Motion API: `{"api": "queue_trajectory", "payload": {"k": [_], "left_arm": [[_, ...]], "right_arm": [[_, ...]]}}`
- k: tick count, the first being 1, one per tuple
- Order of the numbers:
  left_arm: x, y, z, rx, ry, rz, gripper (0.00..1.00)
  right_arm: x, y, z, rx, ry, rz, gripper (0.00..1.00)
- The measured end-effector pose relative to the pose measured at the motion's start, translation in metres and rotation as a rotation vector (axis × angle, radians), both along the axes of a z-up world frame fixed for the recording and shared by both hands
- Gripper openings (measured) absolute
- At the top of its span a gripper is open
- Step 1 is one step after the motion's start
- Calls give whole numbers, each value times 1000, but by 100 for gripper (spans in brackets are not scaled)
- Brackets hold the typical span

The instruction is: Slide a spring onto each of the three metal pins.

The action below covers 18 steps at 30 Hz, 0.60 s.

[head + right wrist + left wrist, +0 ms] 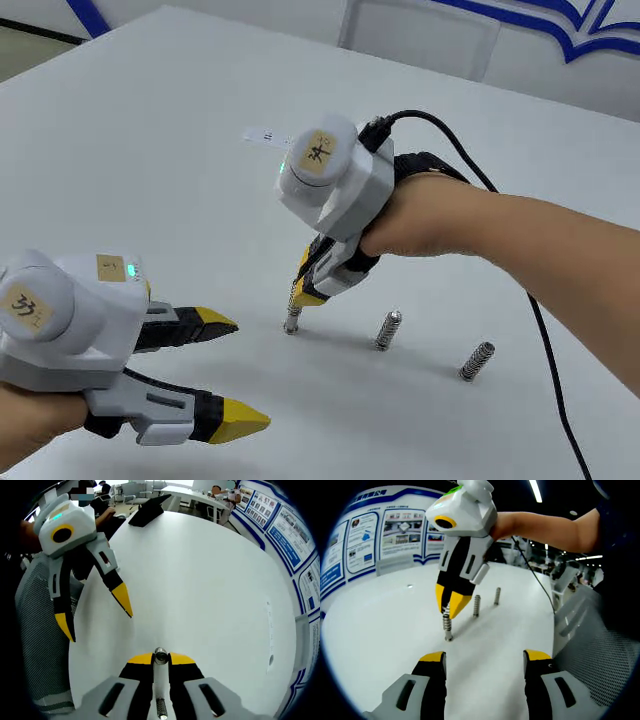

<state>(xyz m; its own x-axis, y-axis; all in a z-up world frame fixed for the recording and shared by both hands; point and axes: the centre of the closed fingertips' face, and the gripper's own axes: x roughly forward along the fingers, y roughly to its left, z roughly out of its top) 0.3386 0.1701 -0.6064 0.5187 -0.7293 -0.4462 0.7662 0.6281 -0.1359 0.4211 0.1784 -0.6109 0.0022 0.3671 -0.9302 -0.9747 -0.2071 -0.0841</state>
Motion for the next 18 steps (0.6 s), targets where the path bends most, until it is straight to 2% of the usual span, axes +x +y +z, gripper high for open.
{"api": "queue_trajectory", "payload": {"k": [11,14,18], "left_arm": [[0,1,-3,-2,8,2,63],[1,1,-3,-1,9,1,63],[1,0,-3,1,10,-2,63]], "right_arm": [[3,-3,-22,-34,1,-29,12],[3,-6,-25,-45,-5,-38,12],[4,-4,-24,-29,-2,-50,12]]}}
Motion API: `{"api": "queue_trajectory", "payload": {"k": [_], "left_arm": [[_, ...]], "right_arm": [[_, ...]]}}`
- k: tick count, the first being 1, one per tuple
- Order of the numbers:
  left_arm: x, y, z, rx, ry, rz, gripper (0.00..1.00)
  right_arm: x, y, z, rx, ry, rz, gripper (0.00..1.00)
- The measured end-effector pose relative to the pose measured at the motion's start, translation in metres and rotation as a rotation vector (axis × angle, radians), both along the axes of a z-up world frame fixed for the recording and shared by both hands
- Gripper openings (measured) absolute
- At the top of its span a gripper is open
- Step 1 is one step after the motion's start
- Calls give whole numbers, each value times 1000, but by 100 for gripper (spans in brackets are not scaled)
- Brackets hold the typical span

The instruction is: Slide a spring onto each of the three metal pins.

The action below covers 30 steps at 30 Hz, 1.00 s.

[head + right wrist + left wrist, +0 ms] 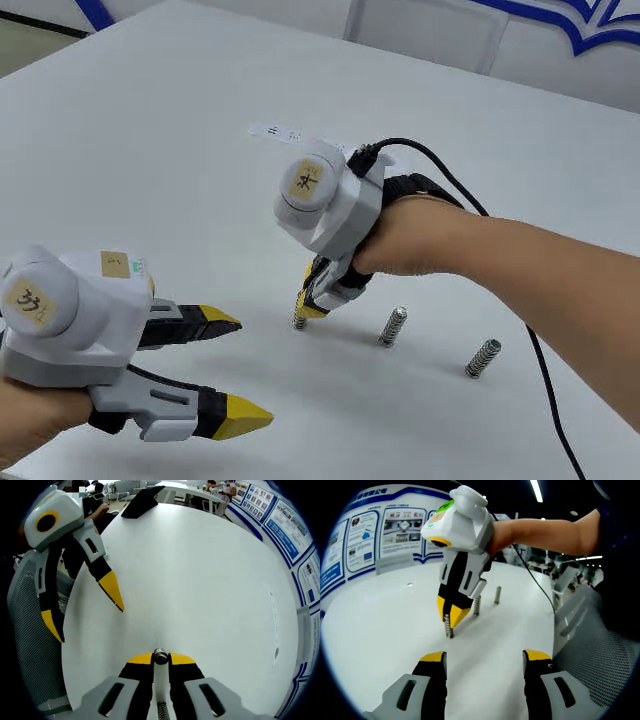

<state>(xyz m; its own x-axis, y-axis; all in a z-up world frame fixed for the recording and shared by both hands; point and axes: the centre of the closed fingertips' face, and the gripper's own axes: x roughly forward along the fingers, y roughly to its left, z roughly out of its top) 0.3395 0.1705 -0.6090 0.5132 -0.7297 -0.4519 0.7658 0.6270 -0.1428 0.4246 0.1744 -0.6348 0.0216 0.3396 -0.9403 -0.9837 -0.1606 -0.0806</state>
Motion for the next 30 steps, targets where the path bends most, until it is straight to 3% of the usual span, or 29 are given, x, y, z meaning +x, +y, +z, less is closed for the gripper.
{"api": "queue_trajectory", "payload": {"k": [7,17,30], "left_arm": [[2,0,3,7,-6,-4,63],[5,-1,6,9,-13,-6,64],[8,-2,10,12,-24,-1,67]], "right_arm": [[0,-2,1,17,-4,-5,16],[2,-14,15,66,-4,-52,18],[-10,-35,38,200,38,-152,20]]}}
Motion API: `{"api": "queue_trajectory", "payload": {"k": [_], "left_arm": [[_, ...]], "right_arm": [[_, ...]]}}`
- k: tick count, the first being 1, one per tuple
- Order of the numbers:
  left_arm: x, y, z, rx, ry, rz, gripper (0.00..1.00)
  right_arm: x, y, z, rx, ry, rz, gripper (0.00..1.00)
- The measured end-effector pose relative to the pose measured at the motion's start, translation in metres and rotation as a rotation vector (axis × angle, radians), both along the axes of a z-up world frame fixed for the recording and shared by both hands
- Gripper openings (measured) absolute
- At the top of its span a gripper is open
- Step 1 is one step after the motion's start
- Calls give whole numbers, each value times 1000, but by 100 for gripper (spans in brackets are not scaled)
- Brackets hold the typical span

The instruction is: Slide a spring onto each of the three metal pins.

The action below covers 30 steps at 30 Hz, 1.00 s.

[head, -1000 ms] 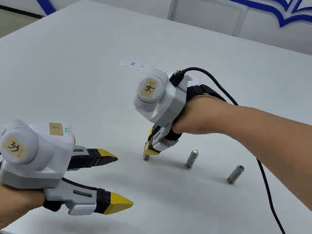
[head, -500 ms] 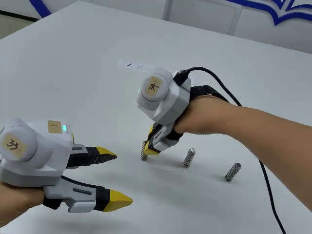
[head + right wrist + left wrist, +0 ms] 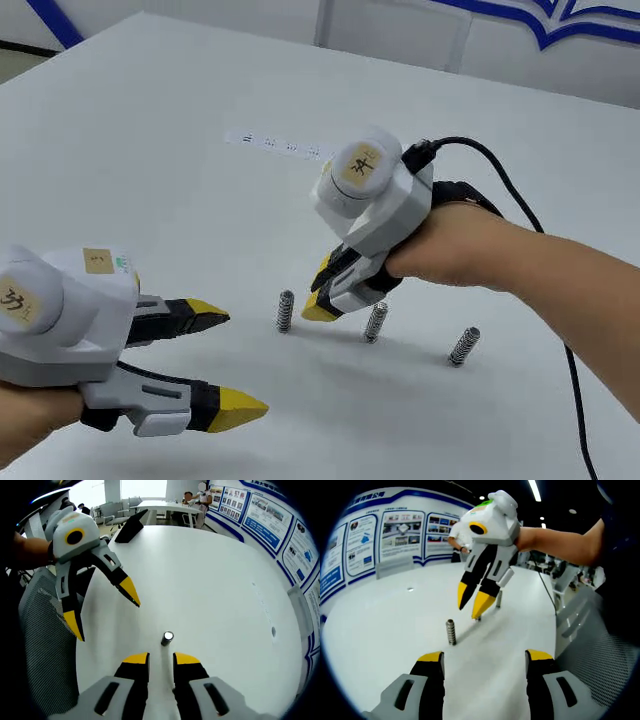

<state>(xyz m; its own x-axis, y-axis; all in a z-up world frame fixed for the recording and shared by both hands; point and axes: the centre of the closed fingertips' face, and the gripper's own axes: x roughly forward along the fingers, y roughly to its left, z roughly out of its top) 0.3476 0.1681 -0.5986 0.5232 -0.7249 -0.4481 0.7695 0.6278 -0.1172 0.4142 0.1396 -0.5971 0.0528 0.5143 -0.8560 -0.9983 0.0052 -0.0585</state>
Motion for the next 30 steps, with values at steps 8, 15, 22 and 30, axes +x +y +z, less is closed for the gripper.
{"api": "queue_trajectory", "payload": {"k": [8,15,22,30], "left_arm": [[0,-1,4,-3,-5,6,68],[-1,-3,7,0,-11,1,70],[-1,-8,9,5,-15,-8,71],[-2,-8,11,11,-18,-7,73]], "right_arm": [[-10,-16,8,85,20,-66,20],[-21,-37,13,139,23,-122,20],[-30,-61,14,185,28,-192,20],[-34,-90,16,243,28,-281,21]]}}
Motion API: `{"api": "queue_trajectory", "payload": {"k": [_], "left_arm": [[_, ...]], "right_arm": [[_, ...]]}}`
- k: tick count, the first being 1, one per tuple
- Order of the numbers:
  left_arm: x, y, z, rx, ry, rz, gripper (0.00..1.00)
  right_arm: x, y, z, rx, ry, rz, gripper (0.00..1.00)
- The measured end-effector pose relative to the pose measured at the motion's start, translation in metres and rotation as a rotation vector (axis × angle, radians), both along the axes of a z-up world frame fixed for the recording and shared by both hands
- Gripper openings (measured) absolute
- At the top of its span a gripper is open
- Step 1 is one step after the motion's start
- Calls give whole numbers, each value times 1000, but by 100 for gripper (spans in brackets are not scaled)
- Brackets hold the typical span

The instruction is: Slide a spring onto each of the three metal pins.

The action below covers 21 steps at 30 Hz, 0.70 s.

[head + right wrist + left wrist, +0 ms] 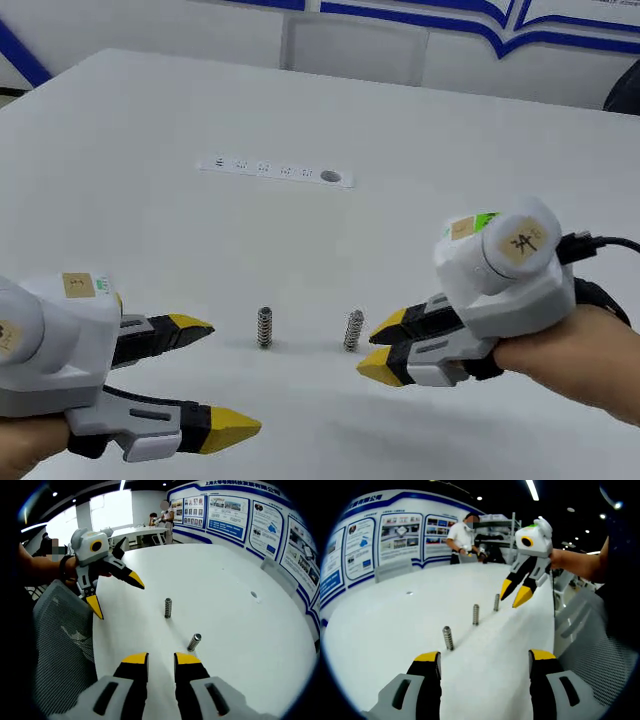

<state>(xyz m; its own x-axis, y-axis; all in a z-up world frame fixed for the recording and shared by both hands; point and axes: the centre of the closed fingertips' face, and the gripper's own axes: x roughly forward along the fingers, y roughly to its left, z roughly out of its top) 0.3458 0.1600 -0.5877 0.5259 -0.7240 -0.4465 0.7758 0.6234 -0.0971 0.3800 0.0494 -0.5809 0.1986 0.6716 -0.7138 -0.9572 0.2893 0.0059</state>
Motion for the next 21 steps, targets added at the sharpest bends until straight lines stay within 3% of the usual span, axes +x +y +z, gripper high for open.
{"api": "queue_trajectory", "payload": {"k": [11,21], "left_arm": [[-2,0,0,4,3,5,74],[-1,-1,0,5,6,10,74]], "right_arm": [[-2,-47,-1,58,-10,-112,23],[7,-81,2,125,-36,-211,26]]}}
